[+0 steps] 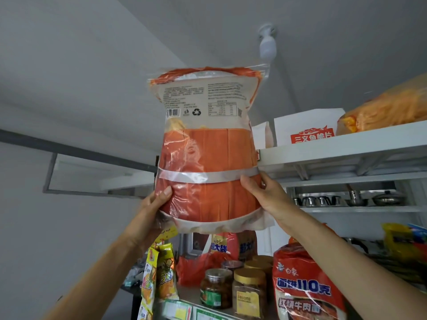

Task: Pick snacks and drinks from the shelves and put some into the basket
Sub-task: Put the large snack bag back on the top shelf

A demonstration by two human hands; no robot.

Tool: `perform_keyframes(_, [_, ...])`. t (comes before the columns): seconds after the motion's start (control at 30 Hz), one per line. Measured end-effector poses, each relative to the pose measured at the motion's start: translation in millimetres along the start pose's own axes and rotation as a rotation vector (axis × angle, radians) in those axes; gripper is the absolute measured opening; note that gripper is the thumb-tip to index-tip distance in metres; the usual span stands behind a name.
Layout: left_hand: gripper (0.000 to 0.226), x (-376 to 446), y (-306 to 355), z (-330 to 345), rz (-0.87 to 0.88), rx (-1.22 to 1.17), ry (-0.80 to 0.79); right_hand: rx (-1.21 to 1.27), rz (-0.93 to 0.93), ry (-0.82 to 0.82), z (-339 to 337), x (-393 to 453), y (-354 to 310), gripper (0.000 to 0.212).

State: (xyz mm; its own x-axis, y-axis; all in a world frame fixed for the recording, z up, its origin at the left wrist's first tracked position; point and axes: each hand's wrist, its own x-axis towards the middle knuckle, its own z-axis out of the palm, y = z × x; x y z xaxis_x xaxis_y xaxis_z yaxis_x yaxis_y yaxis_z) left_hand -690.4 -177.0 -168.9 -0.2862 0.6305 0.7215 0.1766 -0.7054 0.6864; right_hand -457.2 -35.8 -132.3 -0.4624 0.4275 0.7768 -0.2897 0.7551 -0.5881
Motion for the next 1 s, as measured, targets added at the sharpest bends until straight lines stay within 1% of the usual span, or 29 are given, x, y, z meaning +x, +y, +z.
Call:
perform_keyframes(0.07, [0.103,-1,-2,3,0.012,-0.036,0.031,-0.087,-0.042,0.053,3,0,-6,0.083])
perform_keyframes(0.17, [0.097,-1,-2,4,0.066,-0.051,0.093,-0.300,-0.138,0.232,10,-1,-7,0.085])
perform_keyframes(0.23, [0.094,0,-1,4,0.105,-0.035,0.137,-0.483,-0.266,0.393,16,-7,-6,0.075])
perform_keyframes(0.3, [0.087,0,1,6,0.146,-0.026,0.203,-0.615,-0.428,0.488,25,-16,-11,0.061])
perform_keyframes(0.33, [0.081,1,2,8,0.172,-0.017,0.244,-0.659,-0.482,0.489,30,-20,-14,0.055])
perform_keyframes(0.4, [0.072,1,6,14,0.239,0.005,0.328,-0.686,-0.506,0.388,46,-28,-22,0.051])
perform_keyframes(0.47, [0.064,1,11,25,0.310,0.033,0.406,-0.634,-0.462,0.235,64,-32,-29,0.053])
perform_keyframes(0.53, [0.059,-2,16,40,0.386,0.064,0.473,-0.554,-0.382,0.129,78,-33,-34,0.057])
perform_keyframes(0.6, [0.069,-6,19,49,0.482,0.147,0.484,-0.408,-0.284,0.065,85,-31,-41,0.068])
perform_keyframes(0.67, [0.083,-8,19,51,0.557,0.302,0.426,-0.205,-0.240,0.006,88,-28,-48,0.082])
perform_keyframes(0.7, [0.086,-10,18,51,0.575,0.402,0.396,-0.101,-0.242,-0.017,88,-26,-51,0.086])
perform_keyframes(0.77, [0.091,-14,18,54,0.590,0.613,0.368,0.074,-0.234,-0.035,86,-19,-54,0.085])
perform_keyframes(0.83, [0.096,-22,17,65,0.639,0.788,0.356,0.175,-0.196,-0.014,84,-9,-54,0.086])
perform_keyframes(0.9, [0.096,-30,12,75,0.704,0.890,0.317,0.265,-0.156,0.007,81,-2,-54,0.084])
perform_keyframes(1.0, [0.096,-39,1,82,0.736,1.027,0.239,0.405,-0.112,-0.017,69,6,-50,0.074])
